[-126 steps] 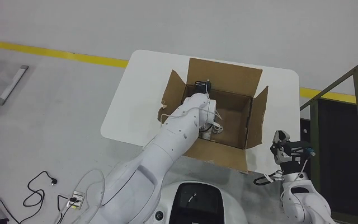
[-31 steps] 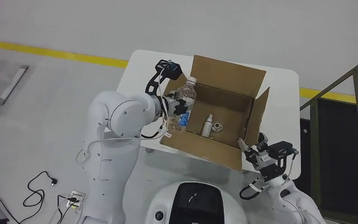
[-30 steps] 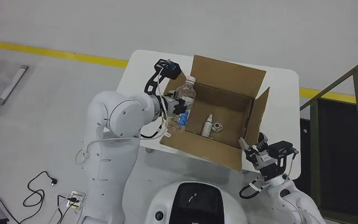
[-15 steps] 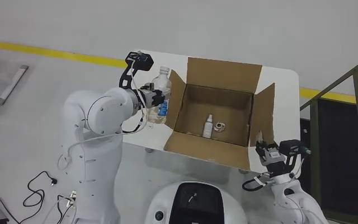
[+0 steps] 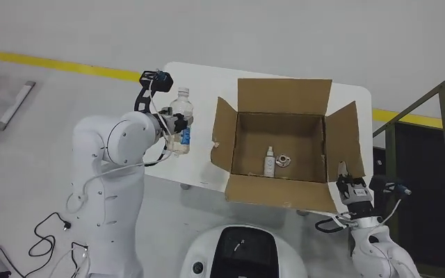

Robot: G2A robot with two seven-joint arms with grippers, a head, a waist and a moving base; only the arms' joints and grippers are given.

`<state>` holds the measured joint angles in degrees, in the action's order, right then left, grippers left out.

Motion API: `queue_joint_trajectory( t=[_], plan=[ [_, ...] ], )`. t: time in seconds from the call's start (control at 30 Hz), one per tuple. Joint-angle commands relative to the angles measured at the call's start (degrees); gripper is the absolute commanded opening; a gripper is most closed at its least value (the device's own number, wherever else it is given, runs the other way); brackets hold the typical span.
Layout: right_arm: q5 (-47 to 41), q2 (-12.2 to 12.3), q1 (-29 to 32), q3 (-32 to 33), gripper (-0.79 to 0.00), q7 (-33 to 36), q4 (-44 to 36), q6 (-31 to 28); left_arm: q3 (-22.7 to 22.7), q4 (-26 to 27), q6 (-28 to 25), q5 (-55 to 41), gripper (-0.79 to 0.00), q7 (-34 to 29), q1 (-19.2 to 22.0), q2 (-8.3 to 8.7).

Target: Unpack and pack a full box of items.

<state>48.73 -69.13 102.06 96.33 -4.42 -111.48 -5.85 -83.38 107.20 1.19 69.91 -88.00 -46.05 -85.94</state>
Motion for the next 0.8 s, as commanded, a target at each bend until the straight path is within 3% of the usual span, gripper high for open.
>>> queue_joint_trajectory(
  t=[0.0, 0.6, 0.77],
  plan=[
    [-0.2, 0.0, -0.1, 0.4, -0.785, 0.1, 0.5, -0.2, 0.1, 0.0, -0.1, 0.0, -0.785, 0.0, 0.0, 0.00],
    [-0.5, -0.2, -0.7, 0.7, -0.785, -0.2, 1.8, 0.7, 0.1, 0.0, -0.1, 0.0, -0.785, 0.0, 0.0, 0.00],
    [-4.4, -0.8, -0.9, 0.6, -0.785, -2.3, 2.7, 4.5, 1.6, -1.9, -2.6, 1.1, -0.785, 3.2, -3.0, 0.38]
  ],
)
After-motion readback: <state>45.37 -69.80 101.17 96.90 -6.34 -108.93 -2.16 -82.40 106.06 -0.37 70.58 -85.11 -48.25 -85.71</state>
